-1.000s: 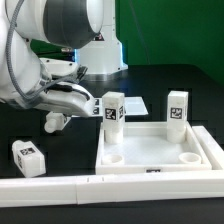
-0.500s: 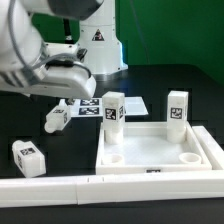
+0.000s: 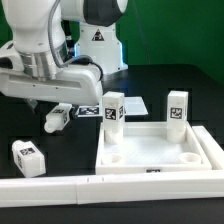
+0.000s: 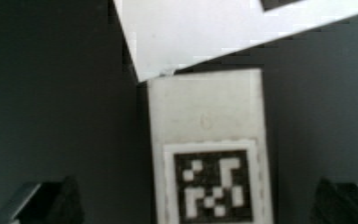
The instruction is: Assemble square table
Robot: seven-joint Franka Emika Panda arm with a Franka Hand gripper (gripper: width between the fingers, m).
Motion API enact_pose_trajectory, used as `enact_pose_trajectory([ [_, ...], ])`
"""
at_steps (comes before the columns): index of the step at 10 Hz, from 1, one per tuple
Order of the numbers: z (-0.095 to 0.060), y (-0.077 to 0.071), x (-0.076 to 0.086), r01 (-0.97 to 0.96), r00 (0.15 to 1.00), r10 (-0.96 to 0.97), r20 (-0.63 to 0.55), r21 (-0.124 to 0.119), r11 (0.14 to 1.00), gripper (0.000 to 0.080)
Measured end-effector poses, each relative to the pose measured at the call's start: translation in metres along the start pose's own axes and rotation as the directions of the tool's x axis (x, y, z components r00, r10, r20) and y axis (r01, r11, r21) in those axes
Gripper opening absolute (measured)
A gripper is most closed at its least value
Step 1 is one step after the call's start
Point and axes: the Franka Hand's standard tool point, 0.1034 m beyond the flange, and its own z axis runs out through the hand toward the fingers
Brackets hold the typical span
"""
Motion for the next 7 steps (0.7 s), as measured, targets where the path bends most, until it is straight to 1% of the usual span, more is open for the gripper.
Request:
enact_pose_trajectory([
  [1, -0.0004, -0.0006, 0.0027, 0.000, 1.000, 0.000, -0.027, -0.002, 1.000, 0.0649],
  [2, -0.0012, -0.0003, 0.0048, -0.011, 0.999, 0.011, -0.042, 0.002, 1.000, 0.0649],
  [3, -0.0002, -0.0002, 0.0043, -0.011, 0.999, 0.011, -0.040, 0.001, 1.000, 0.0622],
  [4, 0.0000, -0.0001, 0.0043, -0.011, 0.999, 0.011, -0.039, 0.001, 1.000, 0.0622],
  [6, 0.0000, -0.0002, 0.0044, -0.011, 0.999, 0.011, -0.039, 0.001, 1.000, 0.0280],
  [7, 0.0000, -0.0001, 0.0045, -0.011, 0.999, 0.011, -0.040, 0.001, 1.000, 0.0283],
])
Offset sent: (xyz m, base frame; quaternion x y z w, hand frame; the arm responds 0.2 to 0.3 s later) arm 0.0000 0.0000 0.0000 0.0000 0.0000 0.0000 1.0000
